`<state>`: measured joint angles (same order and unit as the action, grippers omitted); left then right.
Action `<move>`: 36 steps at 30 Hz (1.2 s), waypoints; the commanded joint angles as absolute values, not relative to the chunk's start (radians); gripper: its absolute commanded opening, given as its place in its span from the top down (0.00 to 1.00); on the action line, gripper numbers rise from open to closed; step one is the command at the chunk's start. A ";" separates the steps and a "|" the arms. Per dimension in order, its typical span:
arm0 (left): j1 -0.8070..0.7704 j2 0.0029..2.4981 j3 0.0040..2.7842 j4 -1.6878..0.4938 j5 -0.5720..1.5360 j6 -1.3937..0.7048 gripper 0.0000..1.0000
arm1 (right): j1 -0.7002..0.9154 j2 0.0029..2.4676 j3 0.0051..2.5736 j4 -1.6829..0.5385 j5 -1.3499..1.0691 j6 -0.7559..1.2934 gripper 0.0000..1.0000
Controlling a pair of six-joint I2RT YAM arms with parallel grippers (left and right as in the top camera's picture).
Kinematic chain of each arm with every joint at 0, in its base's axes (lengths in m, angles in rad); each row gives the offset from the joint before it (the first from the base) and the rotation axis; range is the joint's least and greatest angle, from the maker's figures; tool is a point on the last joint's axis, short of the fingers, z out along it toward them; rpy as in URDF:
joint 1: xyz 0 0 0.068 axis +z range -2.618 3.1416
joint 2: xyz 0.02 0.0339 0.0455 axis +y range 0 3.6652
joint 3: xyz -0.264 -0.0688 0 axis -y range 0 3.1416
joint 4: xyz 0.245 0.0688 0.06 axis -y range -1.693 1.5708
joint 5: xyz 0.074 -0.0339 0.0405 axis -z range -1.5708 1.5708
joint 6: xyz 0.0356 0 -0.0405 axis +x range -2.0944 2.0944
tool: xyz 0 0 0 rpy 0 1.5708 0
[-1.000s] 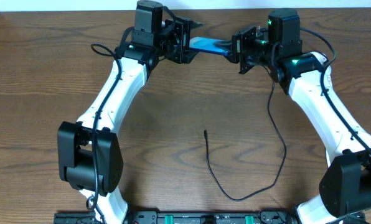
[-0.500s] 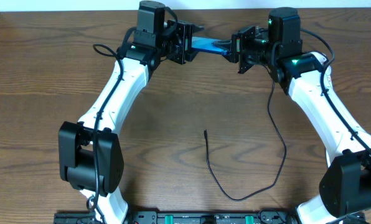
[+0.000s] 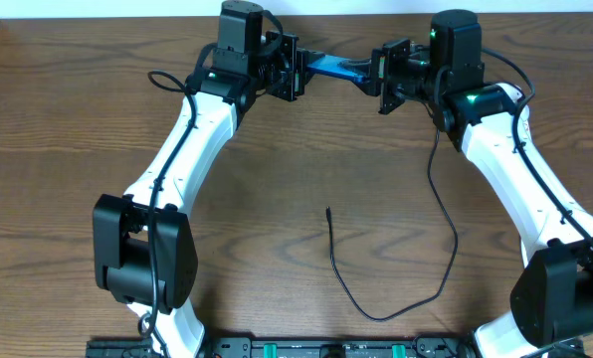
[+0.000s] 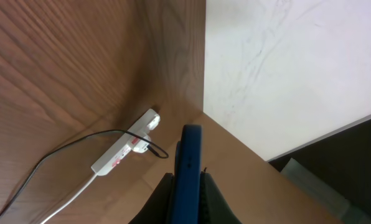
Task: Plug charger to phone and switch on socket
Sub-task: 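Release the phone from the right gripper, keep it in the left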
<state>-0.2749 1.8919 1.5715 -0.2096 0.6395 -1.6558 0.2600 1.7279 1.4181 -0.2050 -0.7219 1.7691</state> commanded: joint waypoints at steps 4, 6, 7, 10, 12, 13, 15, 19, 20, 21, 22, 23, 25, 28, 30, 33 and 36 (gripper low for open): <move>-0.276 1.879 1.577 -0.214 0.631 -1.629 0.93 | 0.288 1.723 1.438 -0.183 -0.762 1.712 0.35; -0.272 1.879 1.577 -0.214 0.631 -1.629 0.93 | 0.288 1.723 1.438 -0.168 -0.762 1.712 0.23; -0.268 1.879 1.577 -0.214 0.631 -1.629 0.93 | 0.287 1.723 1.438 -0.165 -0.762 1.711 0.17; -0.243 1.879 1.577 -0.216 0.636 -1.628 0.93 | 0.277 1.723 1.438 -0.136 -0.763 1.666 0.08; -0.209 1.879 1.577 -0.226 0.656 -1.613 0.93 | 0.262 1.723 1.438 -0.110 -0.788 1.634 0.01; -0.196 1.879 1.577 -0.226 0.673 -1.606 0.93 | 0.255 1.723 1.438 -0.105 -0.798 1.624 0.01; -0.151 1.879 1.577 -0.226 0.758 -1.578 0.93 | 0.230 1.723 1.438 -0.104 -0.836 1.564 0.01; -0.062 1.879 1.577 -0.226 0.984 -1.491 0.92 | 0.180 1.723 1.438 -0.104 -0.949 1.414 0.01; -0.046 1.879 1.577 -0.226 1.018 -1.468 0.93 | 0.173 1.723 1.438 -0.104 -0.965 1.396 0.01; -0.026 1.879 1.577 -0.227 1.067 -1.435 0.93 | 0.164 1.723 1.438 -0.104 -0.986 1.364 0.01; -0.003 1.879 1.576 -0.231 1.124 -1.390 0.93 | 0.155 1.723 1.438 -0.104 -1.007 1.304 0.01; 0.010 1.879 1.576 -0.237 1.153 -1.364 0.92 | 0.152 1.723 1.438 -0.105 -1.018 1.265 0.01; 0.036 1.879 1.576 -0.267 1.205 -1.311 0.93 | 0.151 1.723 1.438 -0.109 -1.053 1.175 0.01; 0.069 1.879 1.576 -0.354 1.227 -1.216 0.93 | 0.169 1.723 1.438 -0.212 -1.084 1.035 0.01; 0.080 1.879 1.576 -0.395 1.227 -1.190 0.93 | 0.187 1.723 1.438 -0.331 -1.058 0.972 0.01; 0.099 1.879 1.576 -0.463 1.228 -1.148 0.93 | 0.226 1.723 1.438 -0.572 -0.949 0.850 0.01; 0.116 1.879 1.576 -0.525 1.229 -1.083 0.93 | 0.285 1.723 1.438 -0.801 -0.800 0.742 0.01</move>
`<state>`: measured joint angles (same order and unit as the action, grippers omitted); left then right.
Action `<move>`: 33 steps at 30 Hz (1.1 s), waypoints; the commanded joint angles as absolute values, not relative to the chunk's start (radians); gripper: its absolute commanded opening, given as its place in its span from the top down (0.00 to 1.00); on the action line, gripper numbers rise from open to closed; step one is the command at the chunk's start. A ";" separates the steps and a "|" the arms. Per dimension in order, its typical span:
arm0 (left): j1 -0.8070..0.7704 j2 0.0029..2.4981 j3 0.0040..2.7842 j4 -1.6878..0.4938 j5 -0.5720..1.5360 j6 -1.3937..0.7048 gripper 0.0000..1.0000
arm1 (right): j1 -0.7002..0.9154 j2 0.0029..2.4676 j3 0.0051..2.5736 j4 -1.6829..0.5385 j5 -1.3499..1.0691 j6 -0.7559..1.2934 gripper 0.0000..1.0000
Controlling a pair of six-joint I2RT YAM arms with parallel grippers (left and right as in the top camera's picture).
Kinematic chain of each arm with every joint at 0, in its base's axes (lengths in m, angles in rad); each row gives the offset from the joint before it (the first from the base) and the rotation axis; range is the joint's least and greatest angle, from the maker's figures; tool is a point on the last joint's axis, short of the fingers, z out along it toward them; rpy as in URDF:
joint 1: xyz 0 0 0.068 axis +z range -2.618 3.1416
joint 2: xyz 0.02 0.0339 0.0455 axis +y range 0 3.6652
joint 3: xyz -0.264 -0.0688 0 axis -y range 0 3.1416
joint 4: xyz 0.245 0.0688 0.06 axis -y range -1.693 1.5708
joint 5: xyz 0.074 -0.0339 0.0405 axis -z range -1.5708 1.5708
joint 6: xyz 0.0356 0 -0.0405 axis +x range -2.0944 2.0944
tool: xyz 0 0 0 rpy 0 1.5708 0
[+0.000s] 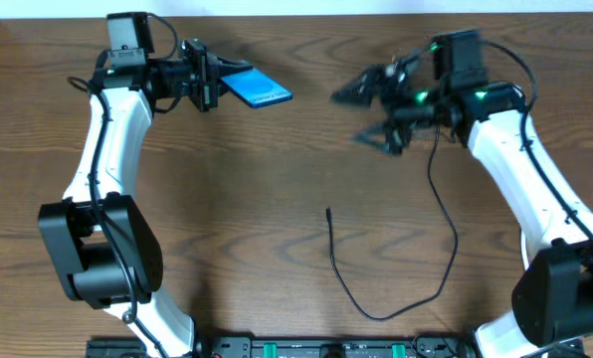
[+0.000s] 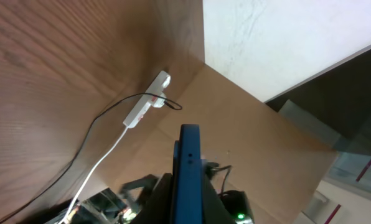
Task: Plug charger to phone and switch on socket
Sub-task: 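Release the phone from the right gripper, keep it in the left, then move the right gripper down toward the black charging cable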
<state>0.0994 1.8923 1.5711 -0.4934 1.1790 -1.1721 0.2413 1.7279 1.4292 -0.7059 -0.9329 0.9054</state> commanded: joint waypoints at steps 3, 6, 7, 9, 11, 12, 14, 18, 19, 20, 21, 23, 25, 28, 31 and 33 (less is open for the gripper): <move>0.121 1.879 1.576 -0.569 1.231 -1.044 0.93 | 0.366 1.723 1.438 -0.971 -0.634 0.671 0.01; 0.121 1.879 1.576 -0.576 1.231 -1.013 0.93 | 0.421 1.724 1.438 -1.095 -0.511 0.624 0.01; 0.121 1.879 1.576 -0.576 1.232 -1.013 0.93 | 0.432 1.724 1.438 -1.132 -0.478 0.611 0.01; 0.121 1.879 1.576 -0.576 1.231 -1.013 0.93 | 0.444 1.726 1.438 -1.176 -0.428 0.607 0.01; 0.121 1.879 1.576 -0.577 1.231 -1.013 0.92 | 0.454 1.738 1.438 -1.206 -0.405 0.591 0.01; 0.121 1.879 1.576 -0.577 1.231 -1.013 0.93 | 0.457 1.748 1.438 -1.215 -0.405 0.585 0.01; 0.121 1.879 1.576 -0.576 1.231 -1.013 0.93 | 0.470 1.802 1.438 -1.238 -0.406 0.564 0.01; 0.121 1.879 1.576 -0.576 1.231 -1.013 0.93 | 0.491 1.937 1.438 -1.273 -0.518 0.455 0.01; 0.121 1.879 1.576 -0.576 1.231 -1.013 0.93 | 0.496 1.967 1.438 -1.280 -0.545 0.436 0.01; 0.121 1.879 1.576 -0.576 1.231 -1.013 0.93 | 0.499 1.982 1.438 -1.285 -0.558 0.428 0.01; 0.121 1.879 1.576 -0.576 1.231 -1.013 0.93 | 0.504 2.020 1.438 -1.303 -0.579 0.413 0.03; 0.121 1.879 1.576 -0.576 1.231 -1.013 0.93 | 0.506 2.041 1.439 -1.317 -0.584 0.409 0.04; 0.121 1.879 1.576 -0.576 1.231 -1.013 0.93 | 0.506 2.040 1.446 -1.316 -0.578 0.410 0.02; 0.121 1.879 1.576 -0.576 1.231 -1.013 0.93 | 0.509 2.041 1.451 -1.301 -0.526 0.427 0.01; 0.121 1.879 1.576 -0.576 1.231 -1.013 0.93 | 0.514 2.042 1.451 -1.274 -0.481 0.440 0.01; 0.121 1.879 1.576 -0.576 1.231 -1.013 0.93 | 0.519 2.043 1.451 -1.214 -0.418 0.441 0.04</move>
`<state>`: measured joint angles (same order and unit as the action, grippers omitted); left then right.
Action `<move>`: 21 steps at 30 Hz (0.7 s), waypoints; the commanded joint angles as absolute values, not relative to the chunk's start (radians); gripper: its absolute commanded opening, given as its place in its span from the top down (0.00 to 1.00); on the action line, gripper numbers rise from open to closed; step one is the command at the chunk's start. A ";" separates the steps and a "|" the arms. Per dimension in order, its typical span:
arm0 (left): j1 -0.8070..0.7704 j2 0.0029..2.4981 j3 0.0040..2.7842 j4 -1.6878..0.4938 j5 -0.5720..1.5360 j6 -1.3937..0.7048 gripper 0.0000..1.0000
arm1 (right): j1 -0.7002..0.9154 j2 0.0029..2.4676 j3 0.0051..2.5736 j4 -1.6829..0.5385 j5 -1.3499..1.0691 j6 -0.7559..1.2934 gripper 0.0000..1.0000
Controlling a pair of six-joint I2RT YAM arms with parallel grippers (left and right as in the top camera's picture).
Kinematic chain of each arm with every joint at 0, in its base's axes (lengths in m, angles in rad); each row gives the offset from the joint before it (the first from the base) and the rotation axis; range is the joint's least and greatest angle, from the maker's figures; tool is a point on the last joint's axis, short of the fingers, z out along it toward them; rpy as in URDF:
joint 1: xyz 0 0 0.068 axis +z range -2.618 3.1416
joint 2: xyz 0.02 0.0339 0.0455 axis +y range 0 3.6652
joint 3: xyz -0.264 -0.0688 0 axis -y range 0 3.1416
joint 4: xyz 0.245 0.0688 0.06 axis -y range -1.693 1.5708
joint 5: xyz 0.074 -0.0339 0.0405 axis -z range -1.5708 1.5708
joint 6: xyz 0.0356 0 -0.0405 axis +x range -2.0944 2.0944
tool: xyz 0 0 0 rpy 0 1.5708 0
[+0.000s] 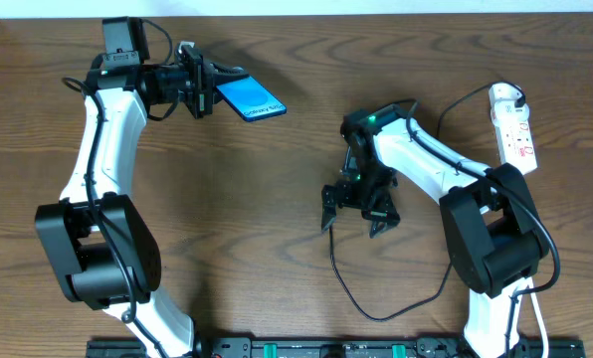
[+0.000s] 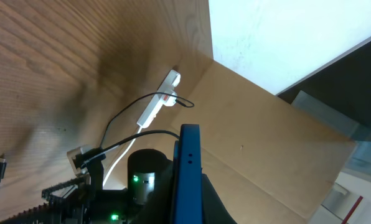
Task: Plug charger to phone and switch on socket
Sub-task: 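Move the right gripper down toward the black charging cable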
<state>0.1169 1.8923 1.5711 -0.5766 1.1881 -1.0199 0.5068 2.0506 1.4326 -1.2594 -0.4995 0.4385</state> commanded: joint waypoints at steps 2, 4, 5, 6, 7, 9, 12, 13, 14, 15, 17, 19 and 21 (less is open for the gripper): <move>0.121 1.879 1.576 -0.576 1.231 -1.013 0.93 | 0.532 2.043 1.451 -1.161 -0.339 0.492 0.08; 0.121 1.879 1.576 -0.576 1.231 -1.013 0.93 | 0.543 2.043 1.451 -1.137 -0.320 0.518 0.09; 0.121 1.879 1.576 -0.576 1.231 -1.013 0.93 | 0.553 2.043 1.451 -1.120 -0.319 0.540 0.11; 0.121 1.879 1.576 -0.575 1.231 -1.014 0.93 | 0.560 2.043 1.451 -1.112 -0.319 0.549 0.12; 0.121 1.879 1.576 -0.576 1.231 -1.014 0.93 | 0.575 2.043 1.451 -1.094 -0.319 0.555 0.15; 0.121 1.879 1.576 -0.576 1.231 -1.014 0.93 | 0.614 2.043 1.451 -1.061 -0.319 0.573 0.17; 0.121 1.879 1.576 -0.576 1.231 -1.013 0.93 | 0.670 2.047 1.451 -1.012 -0.307 0.592 0.20; 0.121 1.879 1.576 -0.576 1.231 -1.014 0.93 | 0.687 2.047 1.451 -1.009 -0.277 0.604 0.21; 0.121 1.879 1.576 -0.576 1.231 -1.014 0.93 | 0.695 2.047 1.451 -1.010 -0.252 0.615 0.23; 0.121 1.879 1.576 -0.576 1.231 -1.014 0.93 | 0.703 2.047 1.451 -1.010 -0.231 0.622 0.24; 0.121 1.879 1.576 -0.576 1.231 -1.014 0.93 | 0.708 2.047 1.451 -1.008 -0.215 0.636 0.24; 0.121 1.879 1.576 -0.576 1.231 -1.013 0.93 | 0.707 2.048 1.451 -1.002 -0.204 0.636 0.27; 0.121 1.879 1.576 -0.576 1.231 -1.013 0.92 | 0.706 2.048 1.451 -1.002 -0.181 0.651 0.29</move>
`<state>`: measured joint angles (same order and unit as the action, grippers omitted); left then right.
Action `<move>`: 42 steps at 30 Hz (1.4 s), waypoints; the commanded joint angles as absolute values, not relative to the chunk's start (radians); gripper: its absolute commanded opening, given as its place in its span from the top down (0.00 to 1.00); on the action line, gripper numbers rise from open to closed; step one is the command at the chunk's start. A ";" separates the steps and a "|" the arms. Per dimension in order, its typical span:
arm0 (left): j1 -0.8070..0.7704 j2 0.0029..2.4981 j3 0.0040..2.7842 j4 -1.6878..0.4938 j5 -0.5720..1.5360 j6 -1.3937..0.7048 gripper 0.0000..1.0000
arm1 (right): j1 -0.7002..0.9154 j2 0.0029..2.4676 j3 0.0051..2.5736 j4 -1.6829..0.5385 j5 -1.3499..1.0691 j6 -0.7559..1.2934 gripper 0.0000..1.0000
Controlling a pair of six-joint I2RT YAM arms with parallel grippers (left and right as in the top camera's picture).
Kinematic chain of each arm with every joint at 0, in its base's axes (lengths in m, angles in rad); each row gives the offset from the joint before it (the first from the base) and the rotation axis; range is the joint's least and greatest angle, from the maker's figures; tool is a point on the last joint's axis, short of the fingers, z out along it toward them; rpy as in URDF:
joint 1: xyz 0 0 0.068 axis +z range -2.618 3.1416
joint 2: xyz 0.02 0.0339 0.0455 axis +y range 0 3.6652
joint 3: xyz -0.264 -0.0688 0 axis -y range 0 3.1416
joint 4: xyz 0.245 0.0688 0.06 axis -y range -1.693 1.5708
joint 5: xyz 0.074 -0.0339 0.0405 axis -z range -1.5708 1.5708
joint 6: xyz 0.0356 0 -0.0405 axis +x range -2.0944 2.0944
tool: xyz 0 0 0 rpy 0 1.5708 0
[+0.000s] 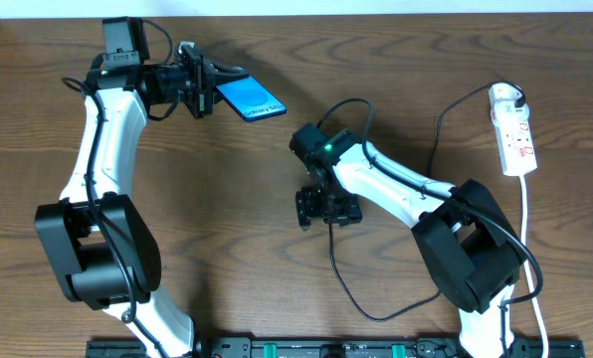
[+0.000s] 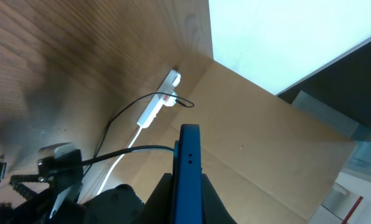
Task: Plug charger to phone and switch on socket
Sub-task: 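Move the right gripper down toward the black charging cable, then lower the right gripper and pinch the cable's USB-C plug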
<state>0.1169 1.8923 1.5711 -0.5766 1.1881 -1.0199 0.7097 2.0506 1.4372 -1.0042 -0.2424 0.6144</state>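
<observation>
My left gripper point(image 1: 209, 87) is shut on a blue phone point(image 1: 250, 97), held off the table at the far left; in the left wrist view the phone point(image 2: 188, 165) stands edge-on between the fingers. A thin black charger cable point(image 1: 348, 290) lies on the table, and its free plug end point(image 1: 328, 212) points away from me. My right gripper point(image 1: 327, 213) hovers right over that end, jaws apart, with nothing gripped as far as I can see. The white power strip point(image 1: 510, 127) lies at the far right, the cable plugged into it.
The strip's own white lead point(image 1: 528, 249) runs down the right edge of the wooden table point(image 1: 227, 229). The black cable loops from the middle towards the front edge and back up to the strip. A cardboard wall point(image 2: 254, 124) stands behind the table.
My right gripper has moved left from just right of the cable's free end to directly over it, and its fingers look closer together. The left arm and the phone have not moved.
At first both grippers met at the far middle with the phone between them. Then the left gripper alone held the phone at the far left, the right one open and apart. Afterwards the right gripper stood open beside the cable end; now it is over it.
</observation>
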 commanded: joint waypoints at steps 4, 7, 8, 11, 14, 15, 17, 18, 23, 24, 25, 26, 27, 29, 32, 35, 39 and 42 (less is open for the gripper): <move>0.121 1.879 1.576 -0.575 1.231 -1.014 0.93 | 0.707 2.048 1.451 -0.973 -0.154 0.662 0.37; 0.121 1.879 1.576 -0.575 1.231 -1.013 0.93 | 0.708 2.048 1.448 -0.949 -0.110 0.685 0.42; 0.121 1.879 1.576 -0.575 1.231 -1.014 0.92 | 0.708 2.048 1.444 -0.941 -0.104 0.688 0.42; 0.121 1.879 1.576 -0.575 1.231 -1.013 0.93 | 0.708 2.048 1.443 -0.942 -0.103 0.695 0.42; 0.121 1.879 1.576 -0.575 1.231 -1.014 0.93 | 0.708 2.048 1.434 -0.942 -0.103 0.695 0.42; 0.121 1.879 1.576 -0.575 1.231 -1.014 0.93 | 0.708 2.048 1.426 -0.940 -0.104 0.695 0.42; 0.121 1.879 1.576 -0.575 1.231 -1.014 0.93 | 0.708 2.048 1.409 -0.930 -0.104 0.695 0.41; 0.121 1.879 1.576 -0.576 1.231 -1.014 0.93 | 0.708 2.048 1.403 -0.926 -0.104 0.695 0.42; 0.121 1.879 1.576 -0.576 1.231 -1.013 0.93 | 0.714 2.048 1.390 -0.921 -0.104 0.695 0.44; 0.121 1.879 1.576 -0.576 1.231 -1.013 0.93 | 0.718 2.048 1.381 -0.912 -0.104 0.696 0.44; 0.121 1.879 1.576 -0.576 1.231 -1.013 0.93 | 0.720 2.048 1.374 -0.904 -0.104 0.696 0.44; 0.121 1.879 1.576 -0.576 1.231 -1.013 0.93 | 0.722 2.048 1.369 -0.897 -0.104 0.696 0.44; 0.121 1.879 1.576 -0.576 1.231 -1.013 0.93 | 0.724 2.048 1.358 -0.881 -0.108 0.696 0.44; 0.121 1.879 1.576 -0.576 1.231 -1.013 0.93 | 0.724 2.048 1.341 -0.867 -0.111 0.717 0.44; 0.121 1.879 1.576 -0.576 1.231 -1.013 0.93 | 0.724 2.048 1.325 -0.851 -0.123 0.729 0.45; 0.121 1.879 1.576 -0.576 1.231 -1.014 0.93 | 0.728 2.048 1.325 -0.857 -0.125 0.728 0.52; 0.121 1.879 1.576 -0.576 1.231 -1.013 0.93 | 0.736 2.048 1.325 -0.872 -0.141 0.729 0.54; 0.121 1.879 1.576 -0.576 1.231 -1.013 0.93 | 0.739 2.048 1.325 -0.884 -0.160 0.728 0.58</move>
